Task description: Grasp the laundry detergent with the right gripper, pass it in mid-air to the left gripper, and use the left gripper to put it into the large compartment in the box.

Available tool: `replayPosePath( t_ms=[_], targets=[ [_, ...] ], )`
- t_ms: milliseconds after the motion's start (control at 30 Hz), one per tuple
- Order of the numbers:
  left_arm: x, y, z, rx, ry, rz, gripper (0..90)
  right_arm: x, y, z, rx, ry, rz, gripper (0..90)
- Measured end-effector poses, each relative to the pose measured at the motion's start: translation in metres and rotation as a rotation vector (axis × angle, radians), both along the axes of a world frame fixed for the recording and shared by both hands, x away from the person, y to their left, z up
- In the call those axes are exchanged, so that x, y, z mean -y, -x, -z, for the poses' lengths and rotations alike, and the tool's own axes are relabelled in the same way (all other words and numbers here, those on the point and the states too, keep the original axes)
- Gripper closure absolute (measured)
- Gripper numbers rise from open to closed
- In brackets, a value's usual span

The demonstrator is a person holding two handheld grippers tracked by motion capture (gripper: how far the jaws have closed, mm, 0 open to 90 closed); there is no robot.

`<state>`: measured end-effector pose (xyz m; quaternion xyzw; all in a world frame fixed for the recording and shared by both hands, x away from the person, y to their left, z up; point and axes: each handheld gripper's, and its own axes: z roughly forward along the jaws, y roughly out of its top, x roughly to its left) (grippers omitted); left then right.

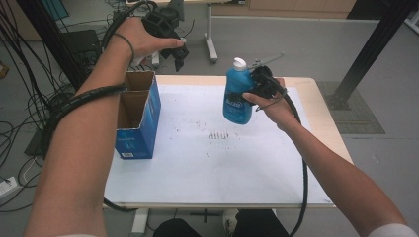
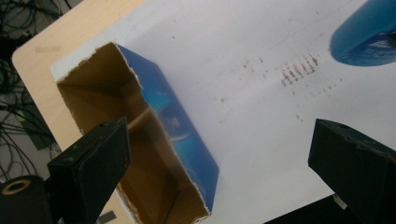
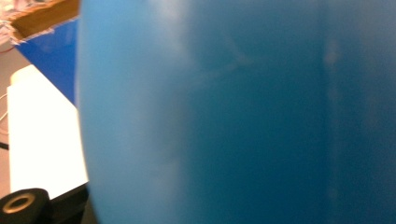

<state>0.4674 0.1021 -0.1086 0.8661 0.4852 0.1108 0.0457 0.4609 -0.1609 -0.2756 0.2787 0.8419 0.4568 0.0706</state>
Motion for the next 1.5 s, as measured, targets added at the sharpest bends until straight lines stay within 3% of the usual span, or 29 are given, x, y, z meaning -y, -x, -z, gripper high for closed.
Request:
replayPosePath(
  t_ms=[33,167,433,467,600,633,767,1000,1133,1500],
  targets=[
    [0.0,0.0,-0.003,0.001,-0.015,0.01,6.3,-0.006,-0.001,-0.001,-0.003,-0.003,-0.019,44.7],
    [0.0,0.003,-0.019,0.028,-0.01,0.053,6.3,-0.033,-0.006,-0.004,-0.024,-0.004,-0.082,44.7],
    [0.002,0.002,-0.034,0.04,0.005,0.123,6.3,-0.069,-0.02,-0.007,-0.012,0.013,-0.181,44.6],
    [0.004,0.001,-0.036,0.046,0.012,0.153,6.3,-0.076,-0.024,-0.007,-0.013,0.004,-0.204,44.6],
    [0.008,0.0,-0.036,0.041,0.016,0.189,6.3,-0.087,-0.029,-0.003,-0.009,-0.003,-0.255,44.5],
    [0.012,0.0,-0.033,0.037,0.012,0.221,6.3,-0.093,-0.03,0.0,-0.006,-0.004,-0.289,44.5],
    [0.018,0.0,-0.028,0.03,0.012,0.268,6.4,-0.099,-0.032,0.007,-0.006,-0.011,-0.336,44.4],
    [0.026,0.001,-0.019,0.011,-0.016,0.337,6.6,-0.109,-0.034,0.013,0.002,-0.041,-0.394,44.4],
    [0.027,0.002,-0.017,0.008,-0.028,0.365,6.7,-0.111,-0.033,0.015,0.016,-0.029,-0.432,44.4],
    [0.039,0.009,-0.008,-0.069,-0.059,0.471,6.5,-0.115,-0.025,0.015,0.026,-0.047,-0.542,44.3]
  ],
)
